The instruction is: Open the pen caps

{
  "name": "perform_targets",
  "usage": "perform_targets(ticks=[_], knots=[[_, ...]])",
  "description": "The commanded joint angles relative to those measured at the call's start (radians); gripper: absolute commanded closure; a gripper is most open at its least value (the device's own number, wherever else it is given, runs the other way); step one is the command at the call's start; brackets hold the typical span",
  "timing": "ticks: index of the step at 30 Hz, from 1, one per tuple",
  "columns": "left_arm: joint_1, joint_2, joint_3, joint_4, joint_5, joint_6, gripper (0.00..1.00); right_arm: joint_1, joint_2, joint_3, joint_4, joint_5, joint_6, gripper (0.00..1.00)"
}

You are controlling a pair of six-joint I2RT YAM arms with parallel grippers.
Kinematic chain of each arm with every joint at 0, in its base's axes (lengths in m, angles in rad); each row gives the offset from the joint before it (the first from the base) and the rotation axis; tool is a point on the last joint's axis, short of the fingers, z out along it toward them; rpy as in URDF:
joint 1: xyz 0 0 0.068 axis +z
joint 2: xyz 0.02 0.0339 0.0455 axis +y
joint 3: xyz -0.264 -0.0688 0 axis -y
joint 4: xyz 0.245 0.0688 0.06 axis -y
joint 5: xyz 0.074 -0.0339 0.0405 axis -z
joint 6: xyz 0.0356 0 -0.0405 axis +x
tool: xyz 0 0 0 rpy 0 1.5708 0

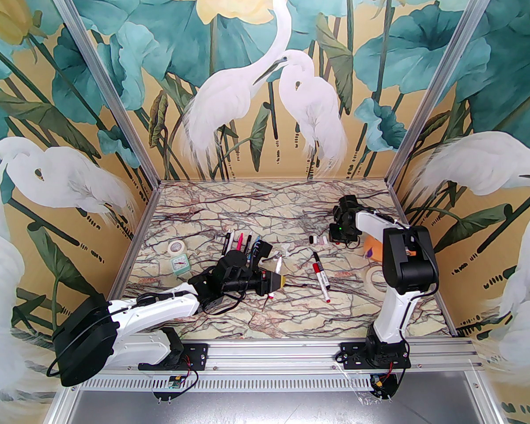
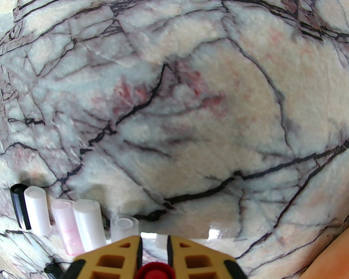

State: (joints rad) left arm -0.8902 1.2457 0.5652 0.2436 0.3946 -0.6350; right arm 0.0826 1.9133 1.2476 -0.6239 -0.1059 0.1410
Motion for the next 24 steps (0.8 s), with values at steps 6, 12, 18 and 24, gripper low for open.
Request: perform_targets(ticks=[6,12,18,24], knots=[[0.006,0.016,-0.007,0.032,0.000,-0.005,0.94,-0.006,0.025,0.030,0.005,-0.022,0.005,0.78],[0.006,0.018,-0.003,0.026,0.000,-0.003,0.94,-0.007,0.024,0.032,0.004,-0.029,0.008,0.75],[0.007,0.018,-0.002,0.025,0.001,-0.005,0.94,-0.007,0.023,0.031,0.002,-0.031,0.006,0.74],[0.007,0.017,0.004,0.020,0.003,-0.003,0.94,-0.007,0.021,0.033,0.000,-0.035,0.006,0.72]])
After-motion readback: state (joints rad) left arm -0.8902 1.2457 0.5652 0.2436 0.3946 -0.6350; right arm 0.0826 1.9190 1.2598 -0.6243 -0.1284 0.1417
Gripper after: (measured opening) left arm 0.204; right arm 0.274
